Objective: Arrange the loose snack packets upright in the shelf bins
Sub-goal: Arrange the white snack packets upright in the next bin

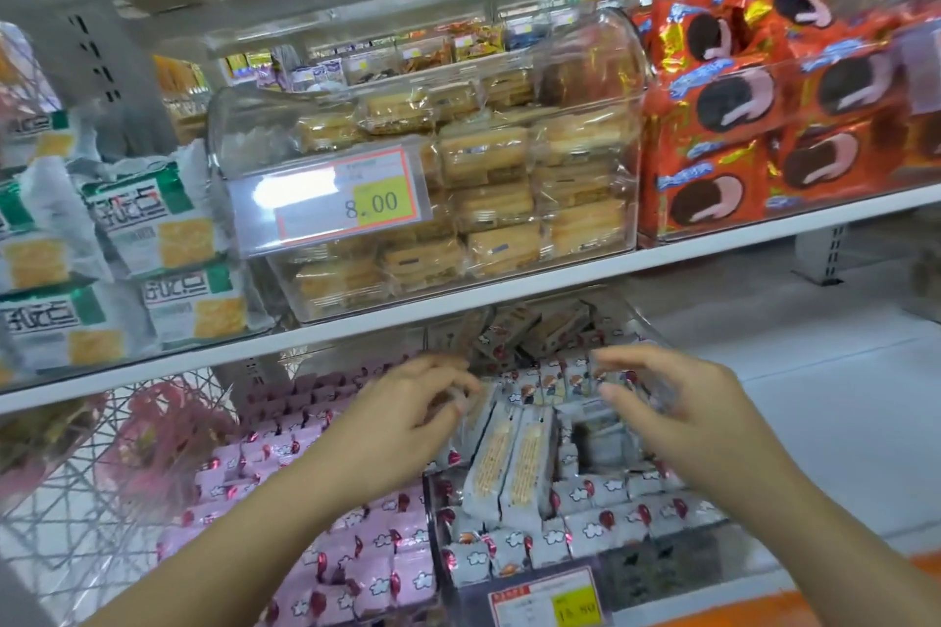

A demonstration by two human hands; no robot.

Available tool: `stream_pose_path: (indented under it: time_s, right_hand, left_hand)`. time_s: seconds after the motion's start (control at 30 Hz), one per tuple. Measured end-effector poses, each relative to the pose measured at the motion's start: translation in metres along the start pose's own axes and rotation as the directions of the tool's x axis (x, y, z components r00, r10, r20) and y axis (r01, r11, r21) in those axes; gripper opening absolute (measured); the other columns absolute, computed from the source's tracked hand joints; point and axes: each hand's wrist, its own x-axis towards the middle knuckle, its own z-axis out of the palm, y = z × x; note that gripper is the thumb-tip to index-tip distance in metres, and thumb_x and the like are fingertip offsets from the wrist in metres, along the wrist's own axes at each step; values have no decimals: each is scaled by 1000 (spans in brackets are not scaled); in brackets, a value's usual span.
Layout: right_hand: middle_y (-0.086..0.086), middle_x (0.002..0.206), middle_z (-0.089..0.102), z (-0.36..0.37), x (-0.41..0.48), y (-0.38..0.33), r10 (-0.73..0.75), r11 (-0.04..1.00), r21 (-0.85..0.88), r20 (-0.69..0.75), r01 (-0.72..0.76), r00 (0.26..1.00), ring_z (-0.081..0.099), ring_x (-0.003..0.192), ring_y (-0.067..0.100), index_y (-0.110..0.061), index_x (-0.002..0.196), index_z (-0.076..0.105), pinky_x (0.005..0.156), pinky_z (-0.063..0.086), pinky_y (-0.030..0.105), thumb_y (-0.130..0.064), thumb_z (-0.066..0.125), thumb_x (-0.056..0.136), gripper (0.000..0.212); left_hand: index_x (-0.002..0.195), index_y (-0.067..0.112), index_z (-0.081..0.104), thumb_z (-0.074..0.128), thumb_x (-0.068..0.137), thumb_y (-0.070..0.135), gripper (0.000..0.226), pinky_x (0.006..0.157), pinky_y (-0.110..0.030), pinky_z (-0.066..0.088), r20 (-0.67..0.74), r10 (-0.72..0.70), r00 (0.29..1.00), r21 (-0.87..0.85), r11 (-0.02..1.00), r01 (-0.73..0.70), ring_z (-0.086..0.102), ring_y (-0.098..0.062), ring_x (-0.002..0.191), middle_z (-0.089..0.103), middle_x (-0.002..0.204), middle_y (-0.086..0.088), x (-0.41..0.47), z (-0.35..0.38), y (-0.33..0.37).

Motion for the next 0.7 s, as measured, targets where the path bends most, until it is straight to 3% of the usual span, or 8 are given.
stream_pose_path:
  time_s: [0.07, 0.13, 0.2, 0.27, 0.33, 0.43, 0.57, 0.7]
  right_hand:
    - [-30, 104, 60, -14, -2, 11, 41, 999, -22, -38, -42, 998, 54, 97, -16, -34, 106, 67, 85, 46, 14, -23, 67, 85, 24]
    - [-31, 102, 58, -24, -5, 18, 48, 997, -61, -49, -51, 998, 52, 95, -16, -37, 101, 66, 83, 41, 10, -22, 68, 84, 23]
    - [-36, 96, 50, -31, -7, 21, 34, 994, -105, -33, -37, 999, 48, 86, -22, -44, 96, 60, 79, 36, 4, -22, 68, 84, 26]
    - [-38, 94, 46, -35, -7, 23, 36, 989, -140, -6, -37, 999, 49, 80, -21, -42, 96, 60, 73, 36, 4, -21, 68, 84, 26]
    - [-38, 93, 46, -39, -6, 28, 33, 985, -169, -7, -34, 999, 49, 86, -17, -37, 100, 65, 75, 34, 0, -21, 69, 83, 24]
    - [-37, 93, 48, -43, -5, 37, 29, 984, -175, -44, -37, 999, 46, 94, -20, -31, 101, 69, 80, 30, -4, -20, 70, 83, 22]
    - [-35, 92, 50, -41, -4, 41, 16, 981, -196, -13, -18, 1000, 43, 92, -22, -28, 103, 71, 82, 27, -5, -19, 70, 83, 22]
    - [-38, 94, 45, -39, -3, 41, 30, 983, -183, 0, -30, 1000, 40, 91, -24, -30, 111, 67, 82, 25, -8, -21, 69, 84, 29]
  left_hand:
    - [118, 40, 56, 44, 98, 37, 24, 96, -27, 43, 27, 31, 999, -9, 999, -31, 51, 0, 109, 46, 129, 23, 11, -1, 15]
    - [120, 39, 55, 47, 97, 36, 24, 86, -21, 45, 88, 88, 992, -35, 996, -85, 53, 9, 96, 47, 123, 27, 26, 2, 34]
    - [122, 37, 55, 50, 97, 36, 26, 88, -19, 45, 161, 119, 980, -58, 992, -111, 51, 13, 95, 52, 120, 24, 46, 9, 49]
    - [122, 33, 57, 55, 94, 37, 28, 93, -24, 46, 244, 138, 960, -69, 990, -125, 55, 3, 103, 59, 120, 17, 67, 19, 62]
    - [123, 29, 58, 60, 90, 42, 35, 92, -26, 48, 345, 147, 927, -40, 989, -142, 58, -4, 103, 62, 118, 12, 85, 30, 73]
    - [123, 24, 58, 63, 85, 50, 46, 74, -23, 47, 437, 167, 884, 45, 977, -207, 56, -6, 86, 61, 99, 10, 101, 46, 87]
    - [115, 22, 60, 63, 87, 40, 33, 56, -27, 37, 415, 138, 899, 100, 975, -196, 49, -10, 67, 51, 75, 9, 106, 61, 91]
    - [105, 26, 61, 62, 88, 36, 20, 49, -20, 34, 320, 132, 938, 40, 987, -153, 47, -2, 54, 55, 69, 10, 106, 53, 84]
